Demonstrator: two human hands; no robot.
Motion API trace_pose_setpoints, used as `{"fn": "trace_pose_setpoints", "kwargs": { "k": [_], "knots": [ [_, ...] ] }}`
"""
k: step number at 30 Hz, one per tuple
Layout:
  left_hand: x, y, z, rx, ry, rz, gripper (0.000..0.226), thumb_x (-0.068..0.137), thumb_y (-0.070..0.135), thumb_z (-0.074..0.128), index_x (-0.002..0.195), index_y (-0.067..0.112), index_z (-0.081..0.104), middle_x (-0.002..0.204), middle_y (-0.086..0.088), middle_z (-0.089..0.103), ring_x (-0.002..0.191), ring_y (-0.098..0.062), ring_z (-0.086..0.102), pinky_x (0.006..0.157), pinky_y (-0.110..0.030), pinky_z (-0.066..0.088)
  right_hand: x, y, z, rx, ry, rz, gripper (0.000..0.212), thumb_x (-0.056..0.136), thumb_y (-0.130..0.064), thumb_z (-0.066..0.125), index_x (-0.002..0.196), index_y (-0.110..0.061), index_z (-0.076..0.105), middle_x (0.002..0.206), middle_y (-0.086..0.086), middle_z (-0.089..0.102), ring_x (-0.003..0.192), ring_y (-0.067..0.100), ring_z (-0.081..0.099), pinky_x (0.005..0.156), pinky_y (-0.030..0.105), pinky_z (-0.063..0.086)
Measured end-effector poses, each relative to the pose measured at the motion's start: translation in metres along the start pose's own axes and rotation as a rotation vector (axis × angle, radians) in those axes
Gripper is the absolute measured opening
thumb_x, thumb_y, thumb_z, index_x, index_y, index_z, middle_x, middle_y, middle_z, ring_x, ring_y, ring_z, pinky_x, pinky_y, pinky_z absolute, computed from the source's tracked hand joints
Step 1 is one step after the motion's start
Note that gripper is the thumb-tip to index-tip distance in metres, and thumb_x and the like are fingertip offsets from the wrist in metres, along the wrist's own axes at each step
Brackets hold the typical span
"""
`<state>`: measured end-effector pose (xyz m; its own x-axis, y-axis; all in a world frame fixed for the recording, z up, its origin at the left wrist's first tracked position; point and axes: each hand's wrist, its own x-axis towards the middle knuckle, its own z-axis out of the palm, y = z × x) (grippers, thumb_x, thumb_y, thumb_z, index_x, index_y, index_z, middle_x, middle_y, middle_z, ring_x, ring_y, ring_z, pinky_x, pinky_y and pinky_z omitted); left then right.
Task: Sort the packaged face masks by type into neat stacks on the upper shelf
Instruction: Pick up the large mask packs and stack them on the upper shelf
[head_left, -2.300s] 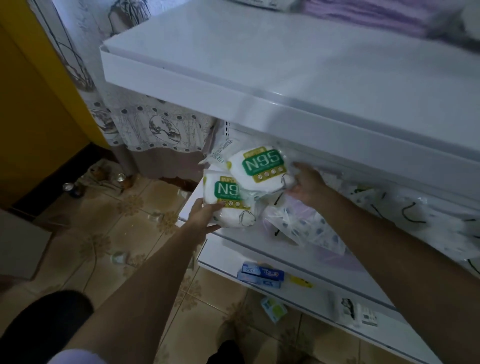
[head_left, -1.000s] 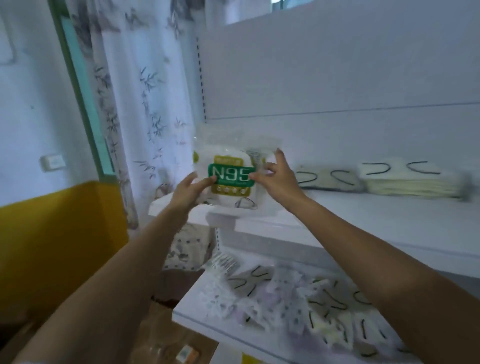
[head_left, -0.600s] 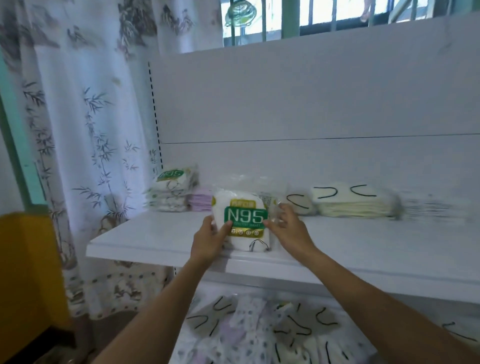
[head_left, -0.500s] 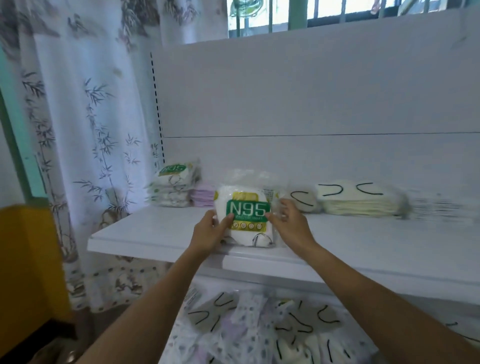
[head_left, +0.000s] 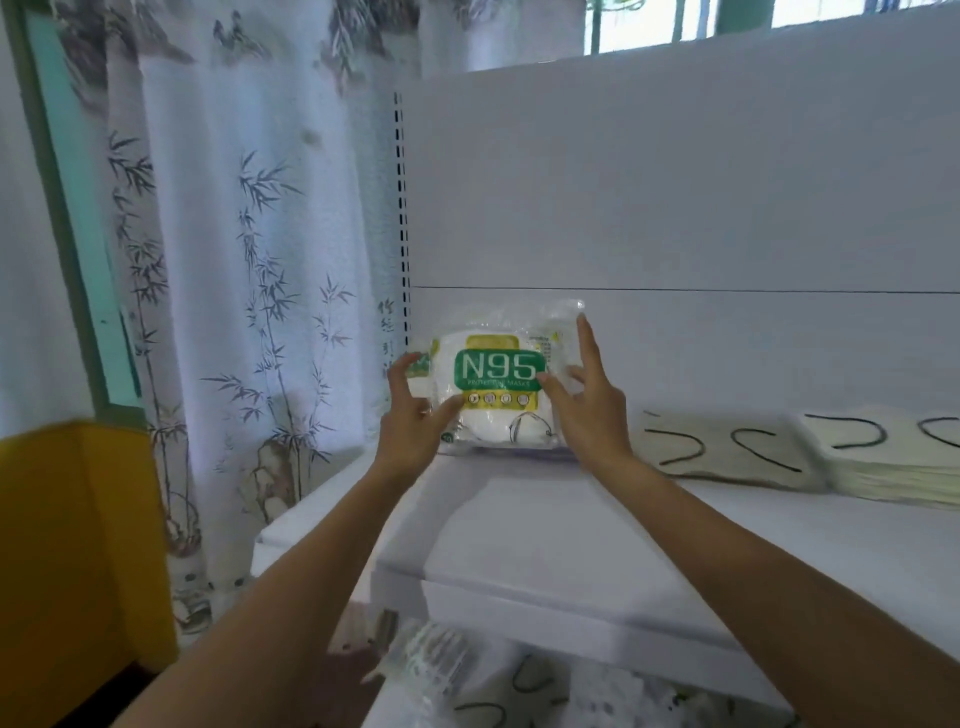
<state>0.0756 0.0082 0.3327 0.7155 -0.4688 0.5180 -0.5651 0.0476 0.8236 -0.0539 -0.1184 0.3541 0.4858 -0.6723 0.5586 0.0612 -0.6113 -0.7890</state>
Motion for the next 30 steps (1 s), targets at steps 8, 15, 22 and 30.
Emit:
{"fn": "trace_pose_setpoints", "kwargs": {
  "k": [8,15,22,30],
  "knots": [
    [0.108,-0.029,-0.054,0.051,-0.093,0.028,0.035,0.095,0.042,0.045,0.128,0.031,0.045,0.093,-0.003,0.061,0.079,-0.014,0.057,0.071,-0.025,0.046,0.080,-0.026,0.081,-0.031,0.027,0.014,0.039,0.098,-0.029,0.047,0.136,-0.019,0.050,0.137,0.008,0.051,0.127,0.020,0.046,0.106,0.028,0.035],
    [0.153,-0.058,-0.060,0.110,-0.224,-0.066,0.048,0.090,0.047,0.051,0.134,0.029,0.040,0.124,-0.015,0.054,0.103,-0.027,0.054,0.075,-0.027,0.039,0.113,-0.020,0.116,-0.212,-0.039,0.106,0.047,0.094,-0.032,0.053,0.137,-0.013,0.047,0.140,0.009,0.047,0.130,0.023,0.042,0.104,0.026,0.032],
    [0.160,-0.072,-0.039,0.115,-0.305,-0.118,0.052,0.091,0.053,0.046,0.136,0.030,0.034,0.141,-0.012,0.042,0.120,-0.030,0.046,0.085,-0.029,0.033,0.118,-0.004,0.122,-0.305,-0.127,0.315,0.042,0.098,-0.039,0.038,0.130,-0.017,0.053,0.128,0.006,0.054,0.115,0.026,0.049,0.093,0.032,0.043],
    [0.168,-0.081,-0.043,0.098,-0.303,-0.216,0.050,0.091,0.058,0.040,0.134,0.034,0.033,0.128,-0.013,0.045,0.107,-0.034,0.052,0.065,-0.033,0.047,0.128,-0.009,0.140,-0.238,-0.165,0.418,0.038,0.097,-0.041,0.034,0.110,-0.015,0.057,0.109,0.008,0.053,0.106,0.029,0.050,0.089,0.039,0.048]
  ]
}}
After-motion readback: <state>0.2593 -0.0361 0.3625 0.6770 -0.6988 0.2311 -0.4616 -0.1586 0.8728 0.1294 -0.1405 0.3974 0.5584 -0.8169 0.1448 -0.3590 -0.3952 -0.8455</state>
